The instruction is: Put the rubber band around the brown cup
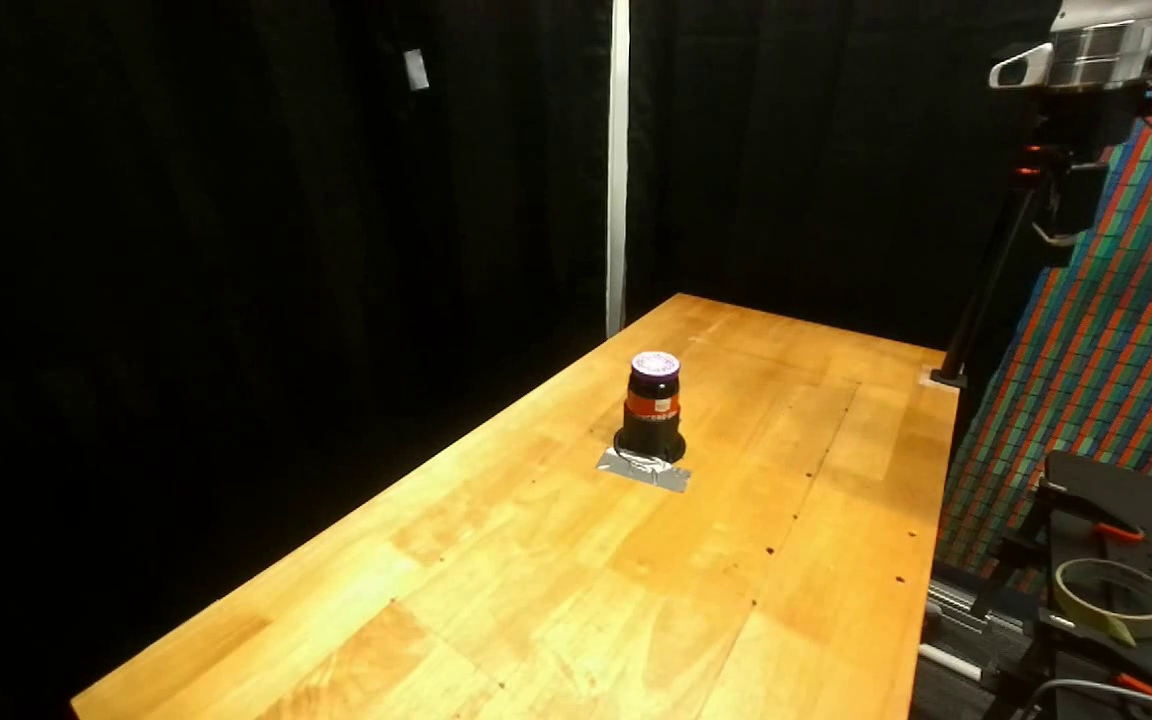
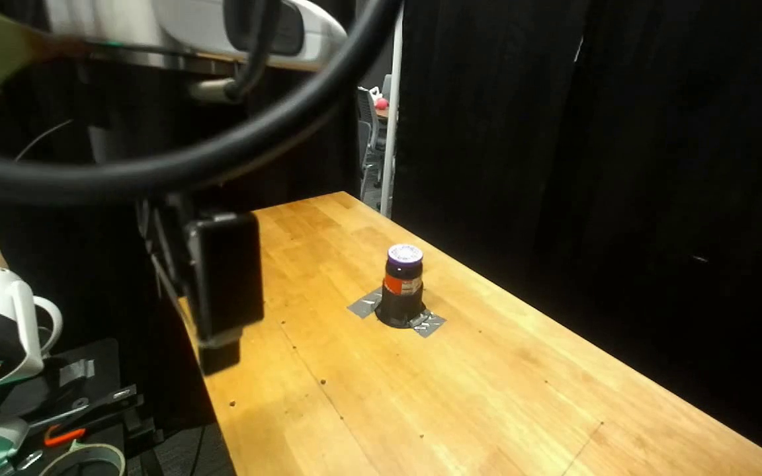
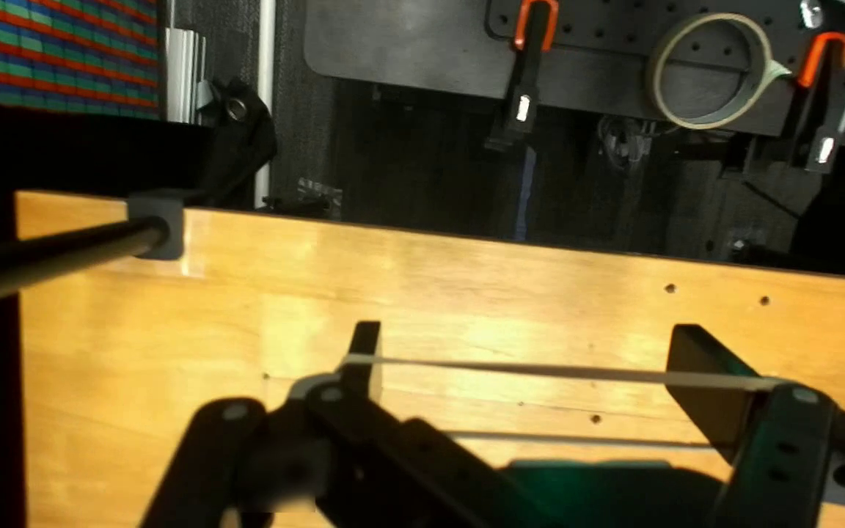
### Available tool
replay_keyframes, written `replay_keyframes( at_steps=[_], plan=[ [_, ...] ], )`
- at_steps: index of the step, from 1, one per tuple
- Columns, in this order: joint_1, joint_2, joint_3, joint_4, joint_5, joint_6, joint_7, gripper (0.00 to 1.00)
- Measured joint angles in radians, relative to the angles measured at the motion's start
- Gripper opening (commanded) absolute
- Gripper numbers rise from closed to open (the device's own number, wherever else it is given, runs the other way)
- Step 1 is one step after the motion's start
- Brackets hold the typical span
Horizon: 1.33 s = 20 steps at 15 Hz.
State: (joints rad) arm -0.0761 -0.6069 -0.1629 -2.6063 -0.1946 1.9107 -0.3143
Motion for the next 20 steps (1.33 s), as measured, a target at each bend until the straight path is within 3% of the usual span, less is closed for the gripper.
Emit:
replay_keyframes(
  at_steps=[5,10,16,20],
  plan=[
    [0.161,0.174,0.157,0.097,0.144,0.059,0.132,1.00],
    [0.198,0.443,0.277,0.272,0.122,0.278,0.285,1.00],
    [0.198,0.781,0.288,0.530,-0.030,0.456,0.406,1.00],
    [0.198,0.933,0.260,0.669,-0.036,0.505,0.411,1.00]
  ],
)
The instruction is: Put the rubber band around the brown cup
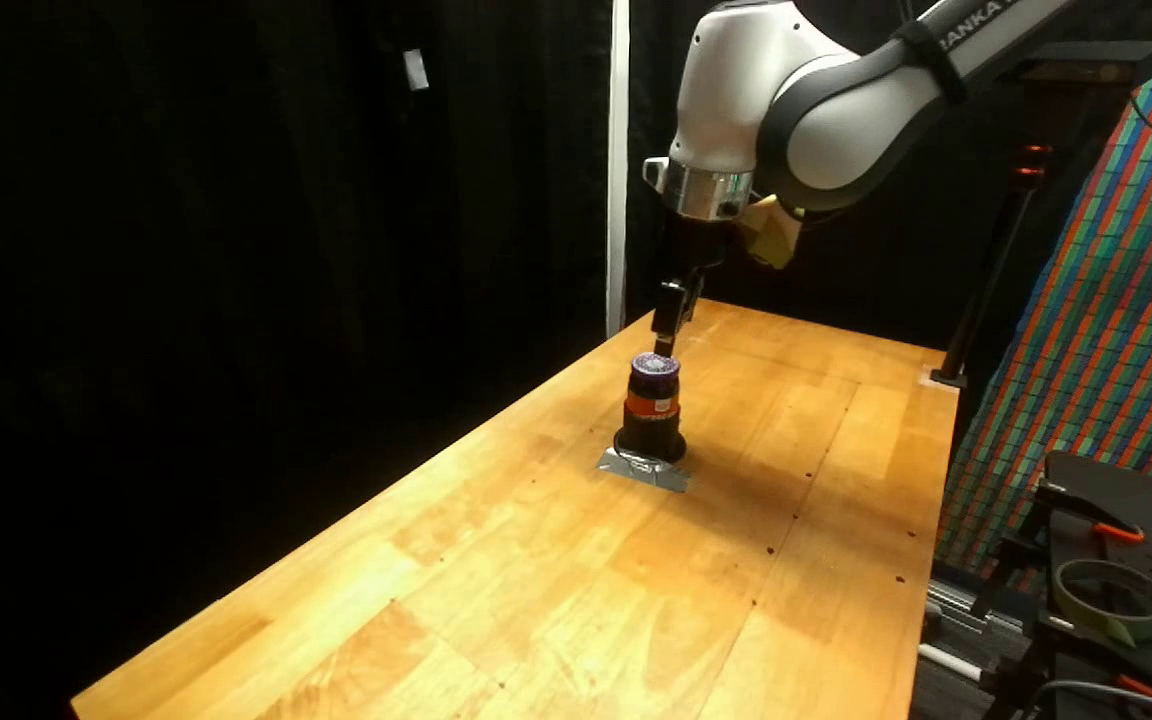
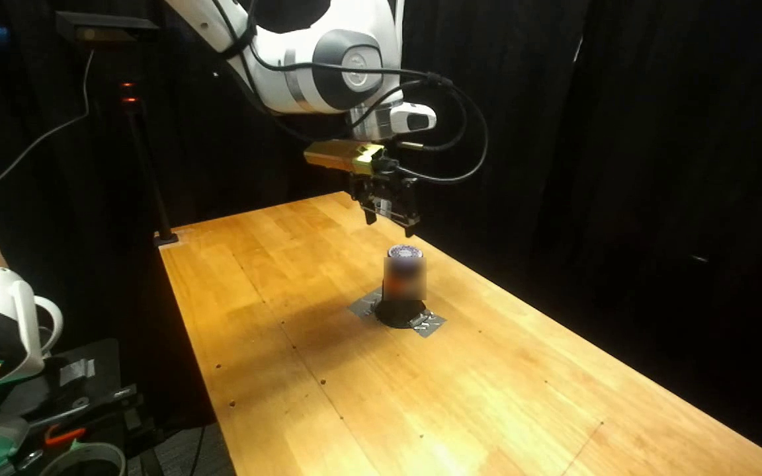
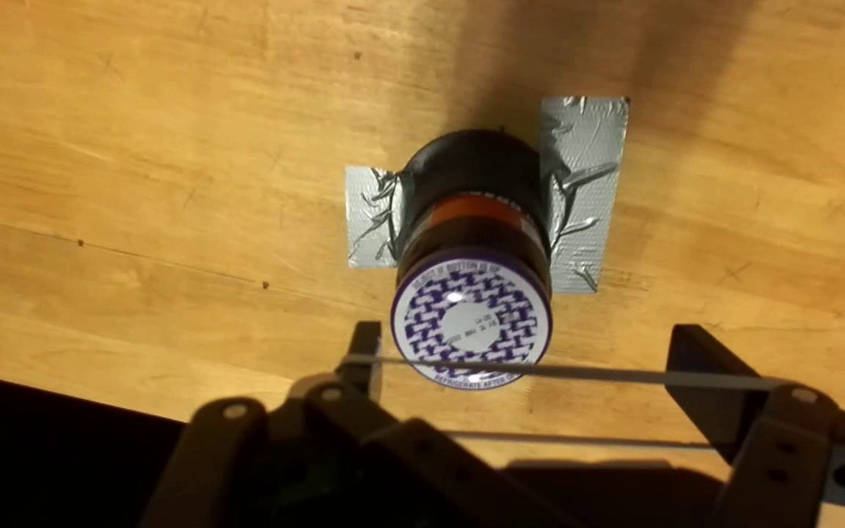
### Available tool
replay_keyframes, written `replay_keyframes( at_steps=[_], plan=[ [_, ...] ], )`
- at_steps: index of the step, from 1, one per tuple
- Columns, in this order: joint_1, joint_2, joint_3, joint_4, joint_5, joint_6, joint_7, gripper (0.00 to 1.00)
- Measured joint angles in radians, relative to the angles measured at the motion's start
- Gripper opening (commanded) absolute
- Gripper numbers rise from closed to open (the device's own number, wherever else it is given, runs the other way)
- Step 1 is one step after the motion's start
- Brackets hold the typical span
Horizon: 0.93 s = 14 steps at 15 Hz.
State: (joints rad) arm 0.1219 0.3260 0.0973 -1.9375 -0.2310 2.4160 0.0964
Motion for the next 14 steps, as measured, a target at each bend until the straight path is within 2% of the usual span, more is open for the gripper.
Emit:
replay_keyframes(
  at_steps=[6,14],
  plan=[
    [0.000,0.124,-0.042,0.118,0.002,0.052,0.002,1.00],
    [0.000,0.229,-0.061,0.193,0.043,0.089,0.008,1.00]
  ],
)
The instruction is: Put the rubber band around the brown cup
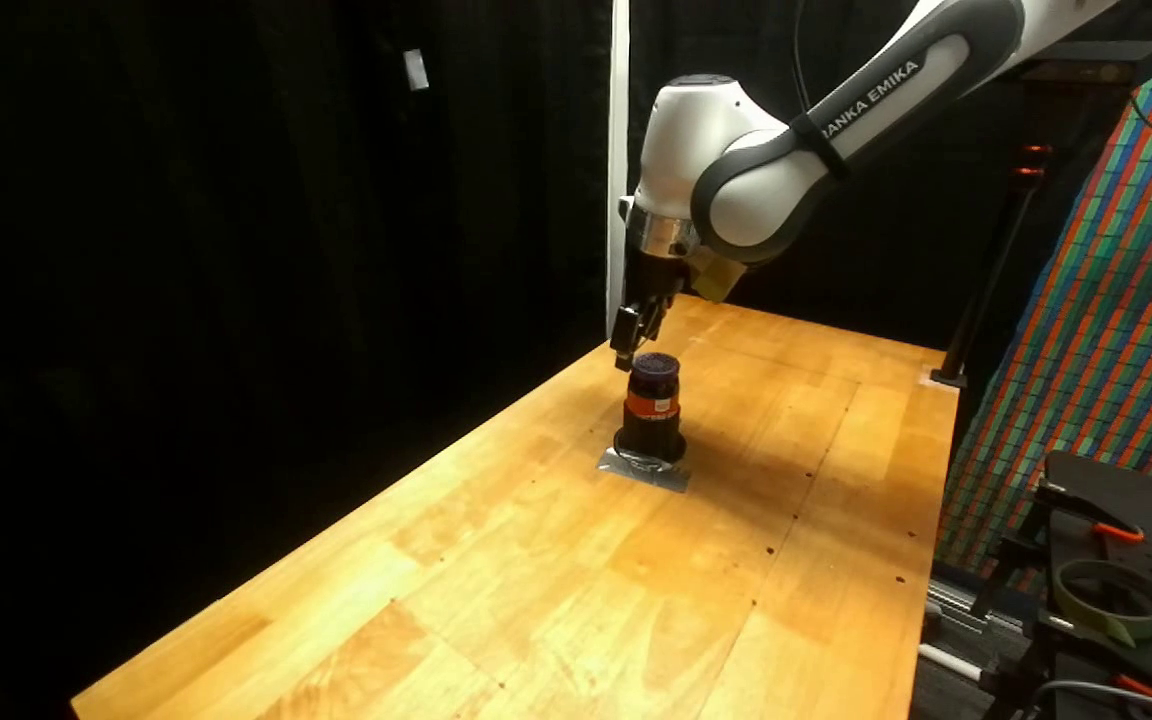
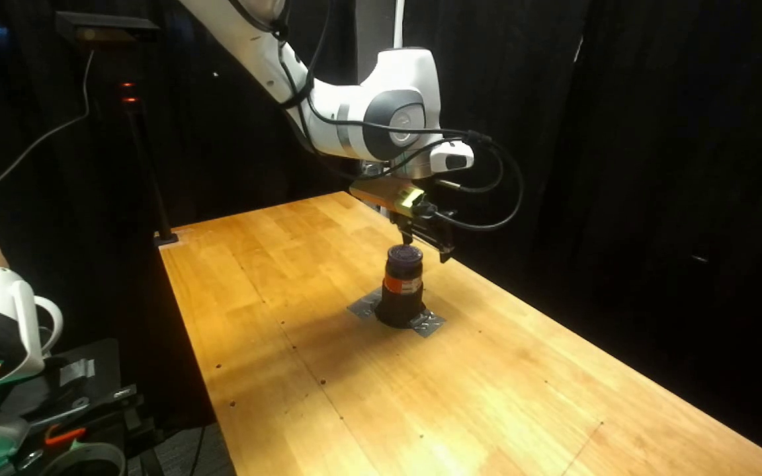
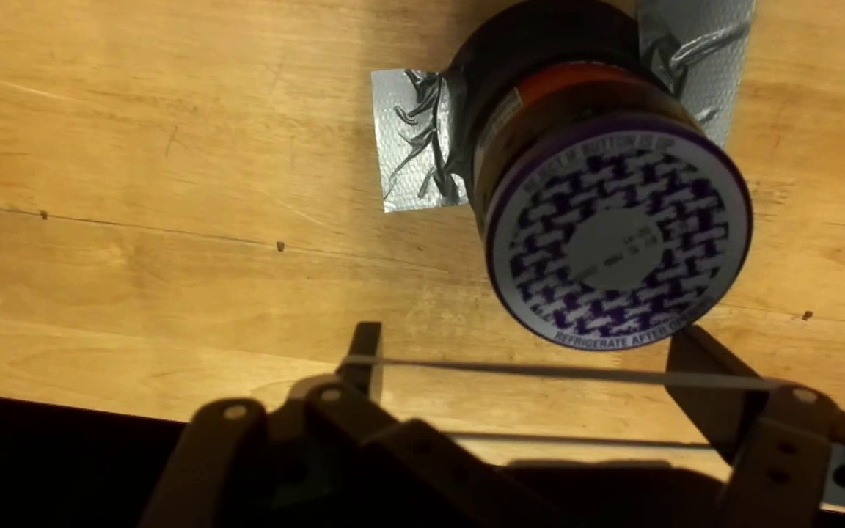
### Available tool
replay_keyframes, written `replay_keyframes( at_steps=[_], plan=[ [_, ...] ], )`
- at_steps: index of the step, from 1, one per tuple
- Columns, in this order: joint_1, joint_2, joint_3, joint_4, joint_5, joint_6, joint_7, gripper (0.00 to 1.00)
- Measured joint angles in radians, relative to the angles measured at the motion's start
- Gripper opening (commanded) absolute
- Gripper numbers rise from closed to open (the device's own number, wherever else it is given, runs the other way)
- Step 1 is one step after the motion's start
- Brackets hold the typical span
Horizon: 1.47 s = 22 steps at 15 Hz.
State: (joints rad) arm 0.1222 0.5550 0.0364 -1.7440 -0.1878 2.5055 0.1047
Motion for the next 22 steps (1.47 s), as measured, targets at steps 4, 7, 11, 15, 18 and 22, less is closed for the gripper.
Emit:
replay_keyframes(
  at_steps=[4,7,11,15,18,22],
  plan=[
    [-0.001,0.032,0.000,0.010,0.039,0.000,0.000,1.00],
    [-0.001,0.047,0.000,0.010,0.059,0.003,0.000,1.00],
    [-0.001,0.053,0.000,0.009,0.065,0.007,0.000,1.00],
    [-0.001,0.051,0.000,0.005,0.077,0.007,0.000,1.00],
    [-0.003,0.041,0.001,-0.007,0.104,-0.015,0.003,1.00],
    [-0.010,0.028,0.002,-0.033,0.153,-0.028,0.003,1.00]
  ],
)
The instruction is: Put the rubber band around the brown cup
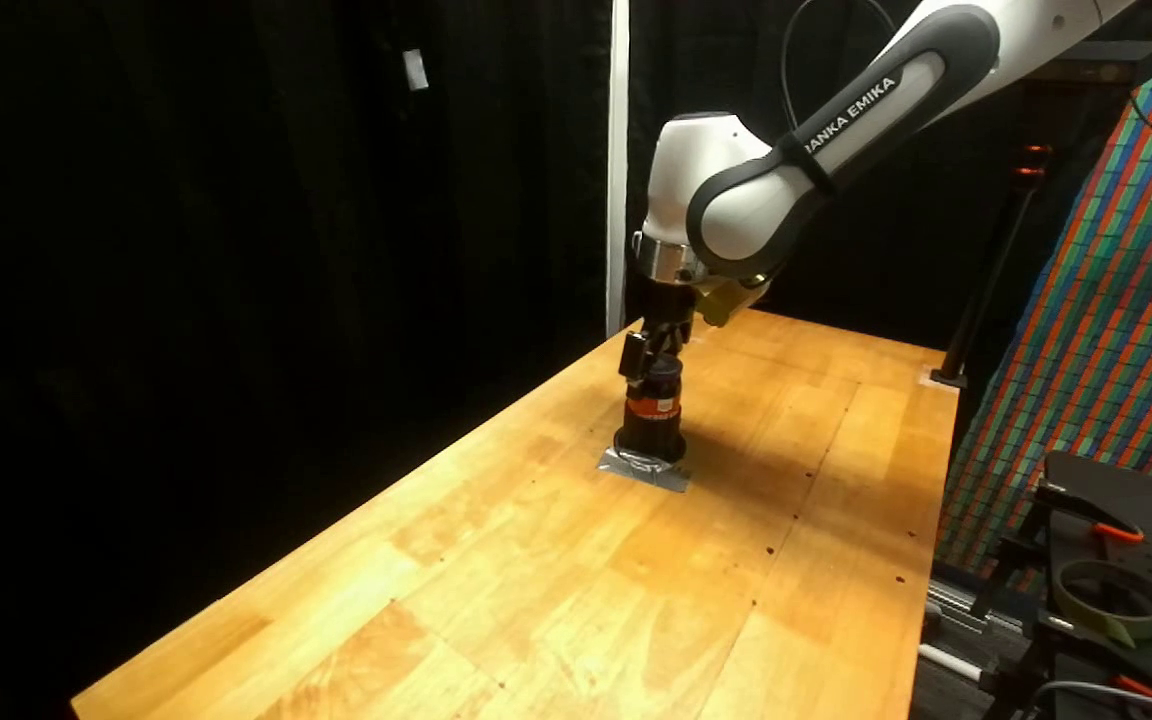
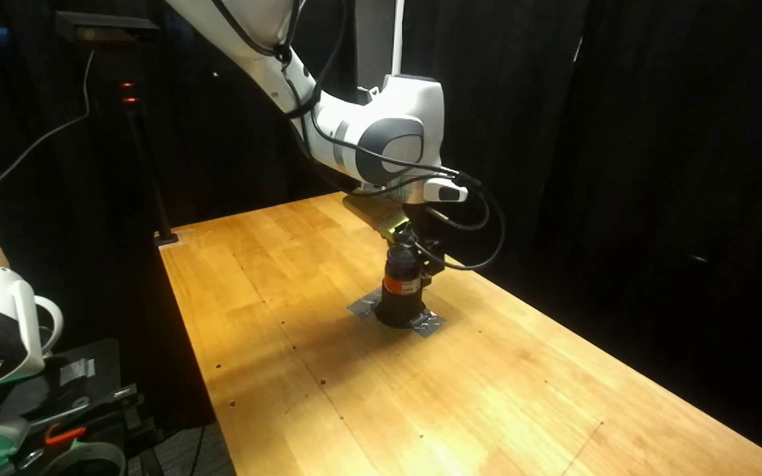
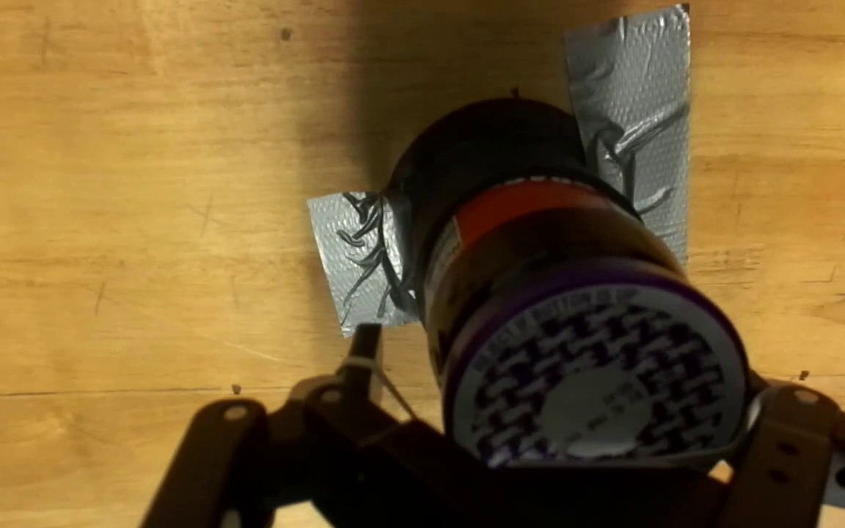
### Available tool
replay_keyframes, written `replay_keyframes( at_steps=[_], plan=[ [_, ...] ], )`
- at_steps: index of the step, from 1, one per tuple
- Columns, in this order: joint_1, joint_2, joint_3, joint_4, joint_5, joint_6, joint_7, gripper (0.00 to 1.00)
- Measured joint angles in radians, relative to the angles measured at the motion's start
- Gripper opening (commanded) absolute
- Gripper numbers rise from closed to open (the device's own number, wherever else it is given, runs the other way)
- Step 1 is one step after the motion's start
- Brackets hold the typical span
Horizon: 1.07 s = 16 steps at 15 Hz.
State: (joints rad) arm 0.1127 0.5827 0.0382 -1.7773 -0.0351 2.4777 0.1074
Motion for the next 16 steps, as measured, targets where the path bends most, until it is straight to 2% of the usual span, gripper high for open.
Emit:
replay_keyframes(
  at_steps=[16],
  plan=[
    [-0.007,-0.125,-0.002,-0.178,0.020,0.052,0.027,1.00]
  ],
)
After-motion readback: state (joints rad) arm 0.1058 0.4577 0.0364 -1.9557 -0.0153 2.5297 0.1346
